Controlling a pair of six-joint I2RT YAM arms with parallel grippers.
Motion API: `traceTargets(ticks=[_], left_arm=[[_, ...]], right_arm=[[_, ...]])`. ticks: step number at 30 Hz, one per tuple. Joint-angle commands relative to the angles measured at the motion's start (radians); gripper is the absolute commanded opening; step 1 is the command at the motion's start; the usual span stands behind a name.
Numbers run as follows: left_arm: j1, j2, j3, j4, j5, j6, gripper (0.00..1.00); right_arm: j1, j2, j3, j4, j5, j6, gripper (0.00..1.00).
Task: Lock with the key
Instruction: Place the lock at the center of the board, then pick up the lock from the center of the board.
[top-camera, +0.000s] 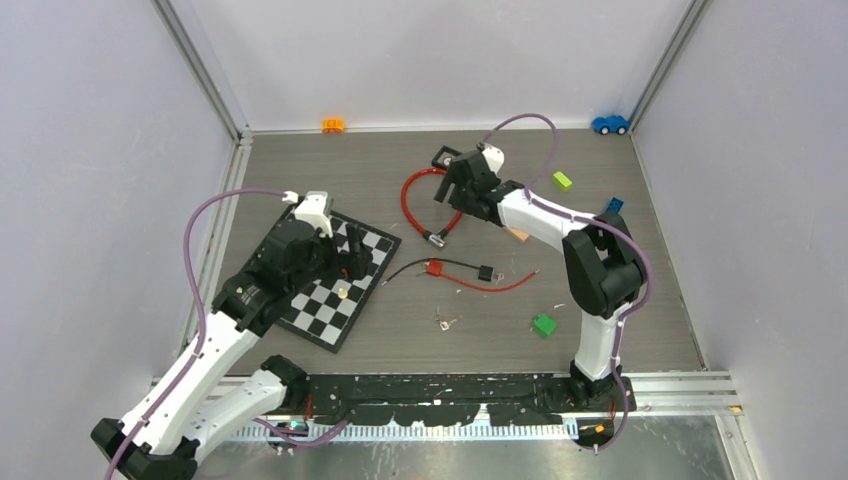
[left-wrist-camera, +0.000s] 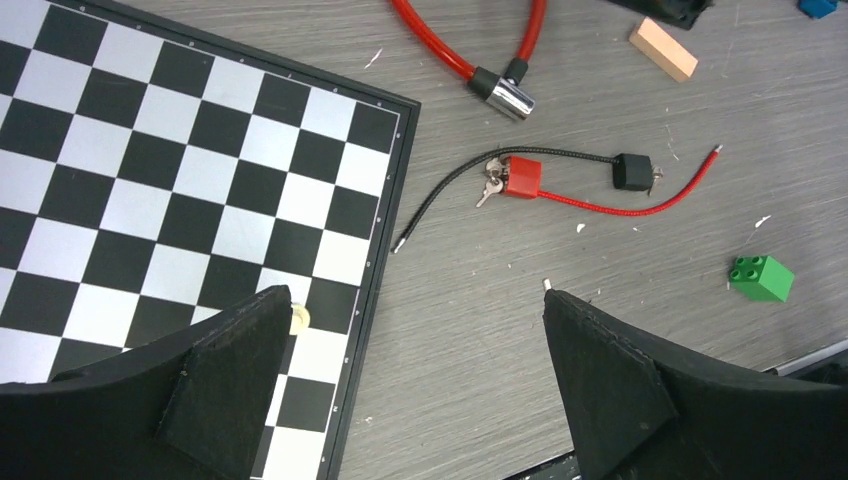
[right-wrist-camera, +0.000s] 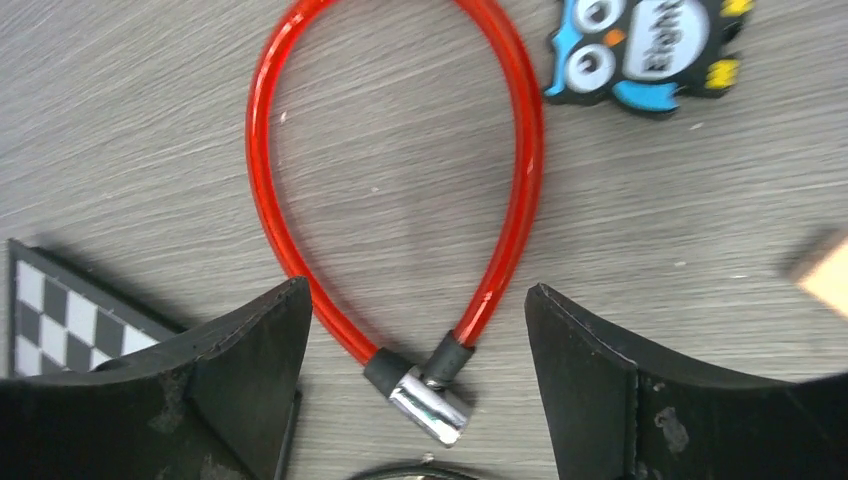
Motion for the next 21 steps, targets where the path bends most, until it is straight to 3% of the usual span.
traceTargets(ticks=[1,5,13,16,21], left_arm=[[0.002,-0.016,0.05,-0.047,-0.017,0.014,1.0],[0.002,-0.005,0.01,-0.033,-0.049,-0.012,1.0],[0.002,0.168,0.046,-0.035,0.018,-0.051,1.0],[0.003,0.216,0.068,-0.051,0.021,-0.052,1.0],[0.003,0.223,0.067,-0.028,0.021,-0.06,1.0]], right_arm=[[-0.036,-0.127,-0.03,-0.017,0.14,-0.101,0.83],[-0.045,-0.23,-0.086,-0.109,0.159,-0.198,0.83],[-0.046,-0.326,-0.063,-0.488,0.105,-0.198,0.9],[-0.046,-0.316,-0.067,-0.584,0.04,-0.272,0.89],[-0.062,-0.236,-0.066,-0.653,-0.038,-0.227,0.87]])
